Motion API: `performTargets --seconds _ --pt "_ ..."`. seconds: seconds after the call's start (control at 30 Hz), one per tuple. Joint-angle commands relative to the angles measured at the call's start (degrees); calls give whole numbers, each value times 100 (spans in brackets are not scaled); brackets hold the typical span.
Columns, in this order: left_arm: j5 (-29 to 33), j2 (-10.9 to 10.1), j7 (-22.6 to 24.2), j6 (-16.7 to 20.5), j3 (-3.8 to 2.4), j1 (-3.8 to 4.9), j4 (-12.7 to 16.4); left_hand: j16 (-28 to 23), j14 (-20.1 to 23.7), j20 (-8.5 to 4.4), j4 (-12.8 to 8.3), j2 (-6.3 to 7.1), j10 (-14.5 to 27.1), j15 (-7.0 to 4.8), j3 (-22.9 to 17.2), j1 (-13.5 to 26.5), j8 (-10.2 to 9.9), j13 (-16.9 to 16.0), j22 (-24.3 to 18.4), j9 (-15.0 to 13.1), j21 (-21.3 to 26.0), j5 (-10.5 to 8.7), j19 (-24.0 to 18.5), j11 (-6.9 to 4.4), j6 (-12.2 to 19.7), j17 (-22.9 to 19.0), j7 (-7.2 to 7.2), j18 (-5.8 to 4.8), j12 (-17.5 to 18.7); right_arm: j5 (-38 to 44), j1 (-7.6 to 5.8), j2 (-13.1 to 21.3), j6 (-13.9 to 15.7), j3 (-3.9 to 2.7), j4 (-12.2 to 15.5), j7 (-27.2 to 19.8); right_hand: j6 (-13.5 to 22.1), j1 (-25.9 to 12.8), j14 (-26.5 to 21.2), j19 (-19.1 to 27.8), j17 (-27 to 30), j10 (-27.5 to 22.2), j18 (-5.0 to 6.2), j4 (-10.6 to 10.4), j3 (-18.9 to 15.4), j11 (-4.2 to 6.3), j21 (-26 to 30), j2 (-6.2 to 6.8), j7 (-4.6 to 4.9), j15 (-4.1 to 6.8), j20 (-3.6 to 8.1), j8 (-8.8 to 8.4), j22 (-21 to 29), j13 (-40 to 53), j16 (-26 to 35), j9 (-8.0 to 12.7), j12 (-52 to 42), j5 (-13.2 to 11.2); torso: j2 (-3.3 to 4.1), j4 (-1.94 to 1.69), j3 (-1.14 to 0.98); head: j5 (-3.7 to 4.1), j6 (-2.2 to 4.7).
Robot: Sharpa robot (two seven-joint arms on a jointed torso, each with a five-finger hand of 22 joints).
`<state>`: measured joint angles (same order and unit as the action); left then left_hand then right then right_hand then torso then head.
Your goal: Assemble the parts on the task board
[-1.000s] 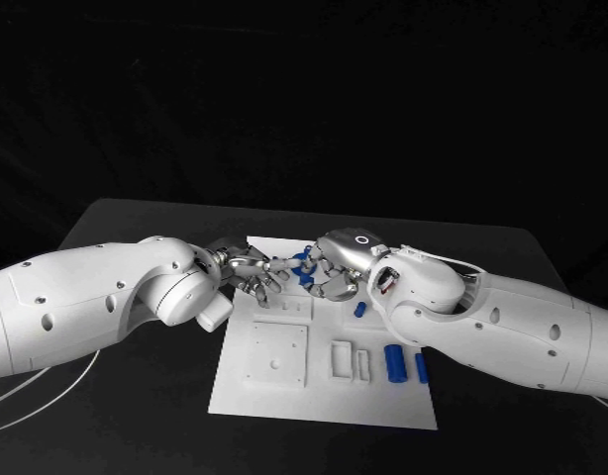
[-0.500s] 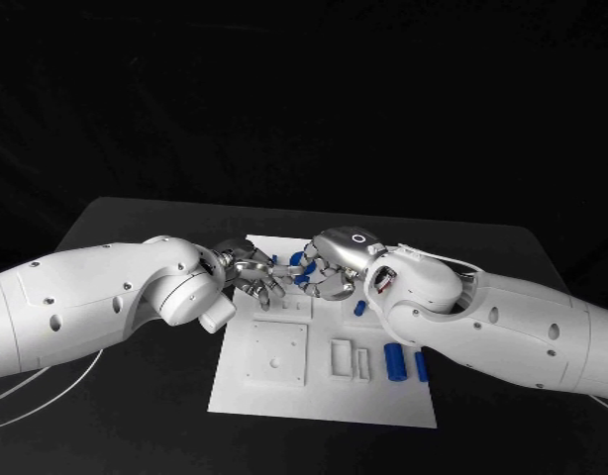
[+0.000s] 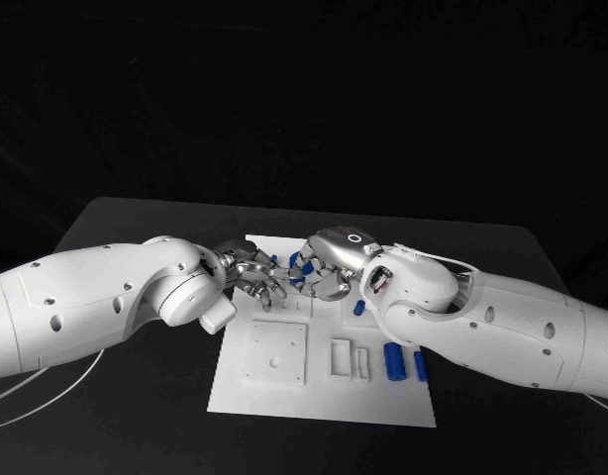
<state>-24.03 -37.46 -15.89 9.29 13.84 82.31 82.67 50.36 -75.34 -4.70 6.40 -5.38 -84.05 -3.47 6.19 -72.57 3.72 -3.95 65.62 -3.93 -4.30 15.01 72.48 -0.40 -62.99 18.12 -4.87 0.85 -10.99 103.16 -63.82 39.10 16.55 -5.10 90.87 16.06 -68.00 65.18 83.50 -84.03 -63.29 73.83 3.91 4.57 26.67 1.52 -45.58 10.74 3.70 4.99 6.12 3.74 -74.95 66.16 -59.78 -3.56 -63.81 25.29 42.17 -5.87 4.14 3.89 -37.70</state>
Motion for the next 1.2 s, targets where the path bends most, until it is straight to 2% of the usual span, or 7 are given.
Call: performTargets --seconds 0.03,0.33,0.67,0.83,0.93,1.07,1.2 --pt "54 17 134 -165 -5 -1 10 40 10 -4 -42 8 -153 -16 -11 -79 10 5 10 5 12 22 -42 -13 -46 13 19 -81 32 9 3 -14 -12 -3 9 -21 -29 48 -7 -219 4 18 6 -27 14 11 -9 4 -2 42 44 -19 -549 -6 36 -4 39 -3 0 -3 2 2 -3" --pt "118 18 162 -204 -5 -2 9 100 12 -14 -83 13 -171 -29 -11 -147 19 5 46 -5 6 76 -42 -31 -164 39 59 -85 56 8 3 -30 -22 -3 -6 -17 -27 55 -10 -218 18 12 7 -31 18 11 4 -2 -1 41 44 -20 -547 -12 49 -3 48 -18 1 -3 -2 13 -16" --pt "218 13 247 -164 -5 -2 2 327 30 -58 -474 -233 -229 -80 -350 -552 73 6 231 -249 -40 824 -54 -86 -537 142 202 -85 61 10 3 -34 -46 -3 -13 -32 -27 55 -10 -218 18 12 7 -31 18 11 4 -2 -1 41 44 -20 -547 -12 49 -3 48 -18 0 -1 -3 16 -25" --pt "259 7 315 -93 -5 -2 -8 466 43 -93 -715 -291 -245 -114 -537 -547 152 2 485 -792 -93 957 -79 -120 -711 186 278 -85 -32 -13 3 -33 -61 -2 -23 -39 -27 55 -10 -218 18 12 7 -31 18 11 4 -2 -1 41 44 -20 -547 -12 49 -3 48 -18 1 -1 -4 16 -34" --pt "298 6 356 -72 -5 -2 -15 549 63 -101 -828 -291 -242 -125 -656 -427 138 5 671 -1299 -103 1000 -98 -127 -678 198 299 -85 -105 -30 3 -33 -59 -2 -30 -47 -27 55 -10 -218 18 12 7 -31 18 11 4 -2 -1 41 44 -20 -547 -12 49 -3 48 -18 -1 1 -5 16 -40" --pt "356 10 385 -97 -5 -2 -24 665 60 -117 -876 -231 -247 -153 -758 -208 218 -19 806 -1903 -73 1332 -85 -166 -795 217 379 -85 -238 -48 3 -34 -31 -2 -34 -60 -6 57 -13 -214 33 3 8 -31 23 7 25 4 6 39 43 -23 -544 -15 64 -2 55 -26 -1 1 -7 18 -42" --pt "401 15 402 -155 -5 -2 -28 1017 103 -143 -988 -177 -236 -200 -920 100 389 -97 991 -2946 -57 1548 -60 -242 -773 319 472 -85 -687 -5 3 -34 13 -2 -34 -67 60 59 -15 -211 42 -11 14 -28 34 -4 45 15 25 33 39 -21 -540 -26 74 -1 70 -33 -1 3 -7 19 -46"
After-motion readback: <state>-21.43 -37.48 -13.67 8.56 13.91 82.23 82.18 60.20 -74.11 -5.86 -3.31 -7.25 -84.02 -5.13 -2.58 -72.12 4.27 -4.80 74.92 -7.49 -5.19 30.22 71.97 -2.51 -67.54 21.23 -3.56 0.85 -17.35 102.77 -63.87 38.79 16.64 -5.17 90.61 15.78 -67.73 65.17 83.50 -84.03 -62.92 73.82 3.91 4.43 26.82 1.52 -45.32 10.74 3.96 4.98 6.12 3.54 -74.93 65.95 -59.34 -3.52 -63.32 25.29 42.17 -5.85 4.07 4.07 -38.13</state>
